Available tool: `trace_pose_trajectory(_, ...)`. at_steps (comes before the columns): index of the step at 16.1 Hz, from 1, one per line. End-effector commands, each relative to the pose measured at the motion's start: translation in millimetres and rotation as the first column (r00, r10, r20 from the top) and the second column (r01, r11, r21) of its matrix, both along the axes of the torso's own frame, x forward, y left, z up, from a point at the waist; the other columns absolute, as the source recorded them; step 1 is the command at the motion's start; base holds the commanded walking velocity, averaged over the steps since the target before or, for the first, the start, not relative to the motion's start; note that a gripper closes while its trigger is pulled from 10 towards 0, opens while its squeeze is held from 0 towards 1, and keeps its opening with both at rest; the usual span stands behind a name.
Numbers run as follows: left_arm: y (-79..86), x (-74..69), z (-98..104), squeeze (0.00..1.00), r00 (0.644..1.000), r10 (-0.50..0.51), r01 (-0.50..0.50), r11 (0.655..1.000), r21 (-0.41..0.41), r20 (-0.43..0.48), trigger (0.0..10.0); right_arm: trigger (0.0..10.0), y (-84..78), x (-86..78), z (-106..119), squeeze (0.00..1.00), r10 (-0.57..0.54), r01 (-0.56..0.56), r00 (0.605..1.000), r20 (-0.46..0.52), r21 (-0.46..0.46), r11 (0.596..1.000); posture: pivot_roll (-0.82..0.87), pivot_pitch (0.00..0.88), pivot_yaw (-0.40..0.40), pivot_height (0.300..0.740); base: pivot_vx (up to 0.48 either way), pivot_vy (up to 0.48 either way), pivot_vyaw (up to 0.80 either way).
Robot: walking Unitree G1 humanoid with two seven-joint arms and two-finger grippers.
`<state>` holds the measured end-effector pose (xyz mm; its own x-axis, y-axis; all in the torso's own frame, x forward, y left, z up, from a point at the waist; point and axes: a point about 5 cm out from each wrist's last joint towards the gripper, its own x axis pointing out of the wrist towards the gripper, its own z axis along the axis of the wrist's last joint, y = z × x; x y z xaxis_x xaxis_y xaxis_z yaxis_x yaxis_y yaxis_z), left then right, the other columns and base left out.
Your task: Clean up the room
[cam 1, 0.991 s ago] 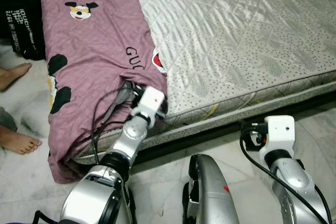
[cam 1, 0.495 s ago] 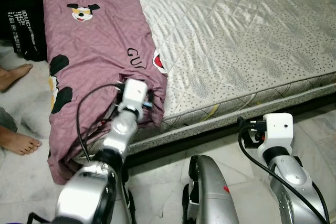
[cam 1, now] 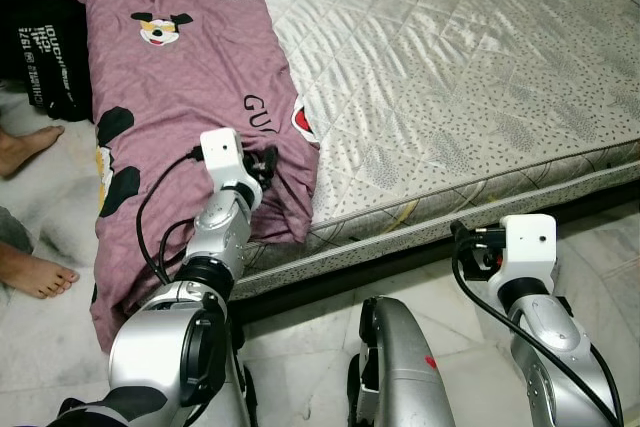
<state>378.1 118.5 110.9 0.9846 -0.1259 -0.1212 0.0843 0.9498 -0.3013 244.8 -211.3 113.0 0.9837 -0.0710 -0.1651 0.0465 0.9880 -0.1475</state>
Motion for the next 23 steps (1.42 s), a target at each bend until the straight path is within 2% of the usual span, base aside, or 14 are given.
trace_pose_trajectory(1,-4.3,0.2,-2.2,0.00,0.999,-0.031,0.032,0.999,0.010,-0.033,0.0,10.0,0.2,-1.1,-3.3,0.00,0.003,-0.004,1.000,-0.014,-0.006,1.000,-0.12,0.147,-0.013,0.585,0.000,0.000,0.00)
trace_pose_trajectory(4,-7.1,-0.1,-5.6,0.00,0.995,-0.066,0.069,0.997,0.038,-0.069,0.0,10.0,0.7,-0.6,-3.2,0.00,0.003,-0.003,1.000,-0.012,-0.006,1.000,-0.12,0.145,-0.015,0.585,0.000,0.000,0.00)
trace_pose_trajectory(23,-17.2,0.9,-4.4,0.00,0.989,-0.113,0.125,0.982,0.139,-0.092,0.0,10.0,4.6,2.1,-2.6,0.00,0.010,-0.010,1.000,-0.005,-0.005,1.000,-0.12,0.145,-0.012,0.585,0.000,0.000,0.00)
